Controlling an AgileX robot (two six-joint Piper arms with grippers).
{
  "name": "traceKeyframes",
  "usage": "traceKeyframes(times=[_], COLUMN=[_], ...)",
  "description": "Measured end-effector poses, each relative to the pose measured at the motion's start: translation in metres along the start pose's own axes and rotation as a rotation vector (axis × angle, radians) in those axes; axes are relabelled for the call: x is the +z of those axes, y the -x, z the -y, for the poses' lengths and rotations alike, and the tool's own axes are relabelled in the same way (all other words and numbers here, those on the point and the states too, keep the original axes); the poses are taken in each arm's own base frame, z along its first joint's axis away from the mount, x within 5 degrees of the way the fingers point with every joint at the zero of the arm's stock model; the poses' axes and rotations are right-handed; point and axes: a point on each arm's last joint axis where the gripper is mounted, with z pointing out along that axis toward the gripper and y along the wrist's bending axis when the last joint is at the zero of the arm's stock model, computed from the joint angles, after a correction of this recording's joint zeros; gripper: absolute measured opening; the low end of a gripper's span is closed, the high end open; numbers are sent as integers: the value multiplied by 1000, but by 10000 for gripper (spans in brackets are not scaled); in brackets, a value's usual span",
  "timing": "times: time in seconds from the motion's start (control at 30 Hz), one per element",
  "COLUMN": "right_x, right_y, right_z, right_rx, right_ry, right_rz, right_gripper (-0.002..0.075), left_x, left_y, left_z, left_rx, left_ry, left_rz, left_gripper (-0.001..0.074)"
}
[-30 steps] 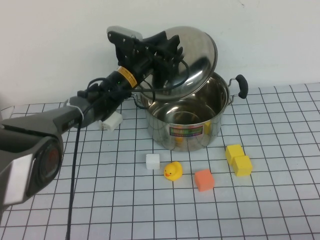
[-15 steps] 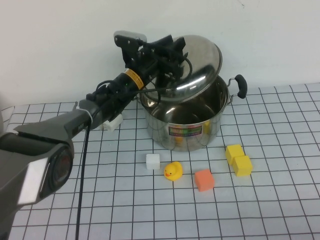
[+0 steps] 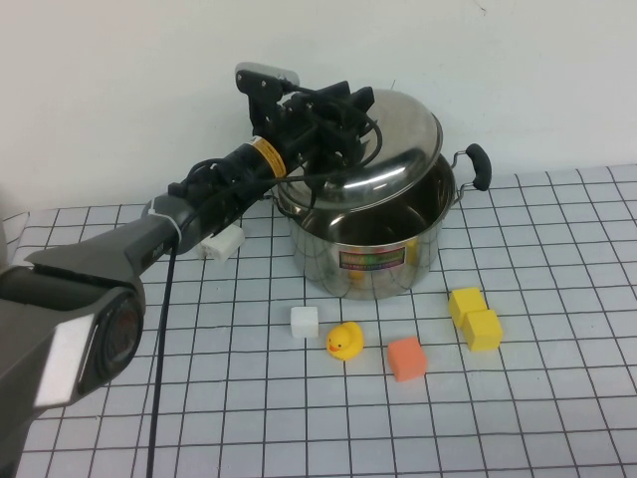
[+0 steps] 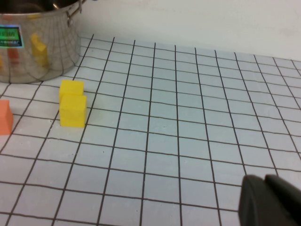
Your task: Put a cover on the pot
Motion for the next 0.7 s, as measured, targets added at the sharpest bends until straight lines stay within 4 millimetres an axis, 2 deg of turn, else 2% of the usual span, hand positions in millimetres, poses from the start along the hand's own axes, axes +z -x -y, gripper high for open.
traceKeyframes(times=[0.27,0.5,0.7], right_x=[0,0,0], right_y=[0,0,0], right_z=[0,0,0], right_rx=[0,0,0], right_ry=[0,0,0], right_rz=[0,0,0], right_gripper=[9,9,9], left_x=[-1,-4,-4], left_y=[-2,-8,-8], left_z=[-1,0,0], left_rx=[6,84,101], left_ry=[-8,-63,-67], left_rz=[-31,-141,-142], left_gripper=[309,309,309])
